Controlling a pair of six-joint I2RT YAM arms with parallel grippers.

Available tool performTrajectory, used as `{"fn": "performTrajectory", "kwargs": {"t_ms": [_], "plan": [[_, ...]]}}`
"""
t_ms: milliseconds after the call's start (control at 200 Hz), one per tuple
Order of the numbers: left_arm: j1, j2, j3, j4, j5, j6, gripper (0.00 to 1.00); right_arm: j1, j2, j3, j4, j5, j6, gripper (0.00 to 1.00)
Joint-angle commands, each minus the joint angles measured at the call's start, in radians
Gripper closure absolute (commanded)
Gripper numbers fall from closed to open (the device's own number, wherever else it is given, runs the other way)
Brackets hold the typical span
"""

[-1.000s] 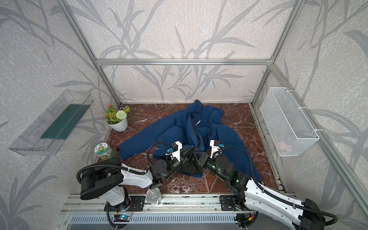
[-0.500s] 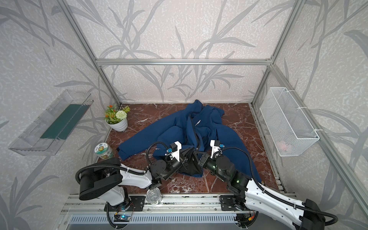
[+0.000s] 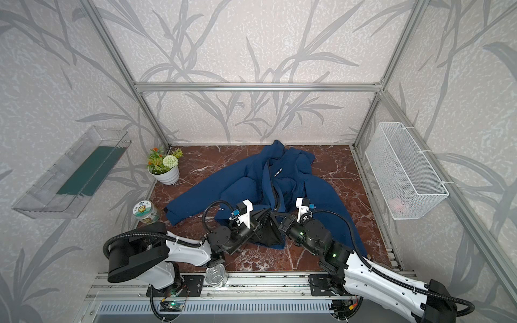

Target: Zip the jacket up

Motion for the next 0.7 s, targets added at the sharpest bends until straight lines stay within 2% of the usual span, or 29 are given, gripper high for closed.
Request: {"fn": "performTrajectory", "kwargs": {"t_ms": [0,385,695], "plan": [[-0.004,-0.036,-0.04,0.015,-0.022,0.013,1.0,-0.028,-0.028,-0.007,0.093,0.074,0.055,1.0],[-0.018,-0.048,-0.058,0.015,-0.033,0.024,1.0,-0.053,0.002,0.015,0.13,0.064,0.092,1.0],[-0.022,-0.095,-0.111,0.013,-0.062,0.021,1.0,-0.205,0.08,0.055,0.209,-0.06,0.104,1.0]]}}
